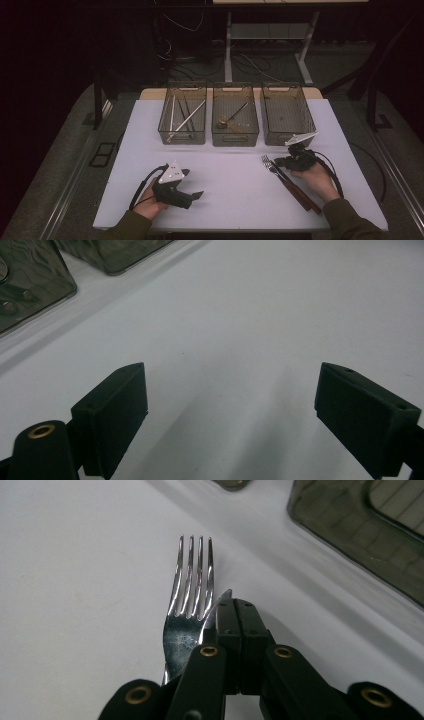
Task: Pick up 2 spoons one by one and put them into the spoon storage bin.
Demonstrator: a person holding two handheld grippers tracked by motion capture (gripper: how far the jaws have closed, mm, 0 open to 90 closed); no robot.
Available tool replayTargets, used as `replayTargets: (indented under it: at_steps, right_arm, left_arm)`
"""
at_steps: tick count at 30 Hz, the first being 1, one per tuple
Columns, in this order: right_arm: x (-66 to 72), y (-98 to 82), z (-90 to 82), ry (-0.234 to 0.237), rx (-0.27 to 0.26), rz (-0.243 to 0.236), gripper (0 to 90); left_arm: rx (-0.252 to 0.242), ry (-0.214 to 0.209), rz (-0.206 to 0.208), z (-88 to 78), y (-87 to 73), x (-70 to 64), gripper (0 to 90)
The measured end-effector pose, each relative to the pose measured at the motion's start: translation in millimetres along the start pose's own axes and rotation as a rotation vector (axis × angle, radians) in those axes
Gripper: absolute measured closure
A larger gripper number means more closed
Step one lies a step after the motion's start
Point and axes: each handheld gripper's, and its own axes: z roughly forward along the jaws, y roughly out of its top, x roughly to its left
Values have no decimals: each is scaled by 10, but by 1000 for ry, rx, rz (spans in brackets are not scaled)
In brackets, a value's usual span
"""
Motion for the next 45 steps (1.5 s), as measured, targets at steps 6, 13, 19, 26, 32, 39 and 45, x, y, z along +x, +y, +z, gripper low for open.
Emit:
replayTargets:
  at_steps: [6, 13, 19, 26, 32, 39, 45]
  right_arm:
    - [84, 28, 34, 36, 10, -45, 900]
    - [180, 68, 44, 78, -1, -81, 900]
    - [182, 71, -30, 67, -21, -79, 845]
    - [133, 14, -282, 64, -72, -26, 583]
    - [109, -100, -454, 51, -77, -22, 465]
    - [113, -214, -621, -6, -65, -4, 424]
    - [164, -332, -711, 2, -38, -18, 419]
  left_arm:
    - [0, -1, 1, 0, 0, 0, 122]
    - [10, -2, 13, -7, 1, 8, 122]
    - [10, -3, 12, -10, 0, 12, 122]
    - [8, -4, 11, -9, 0, 11, 122]
    - [9, -5, 13, -11, 1, 15, 122]
    - [-6, -2, 3, -22, 8, 27, 122]
    - [-12, 6, 2, -21, 14, 29, 118]
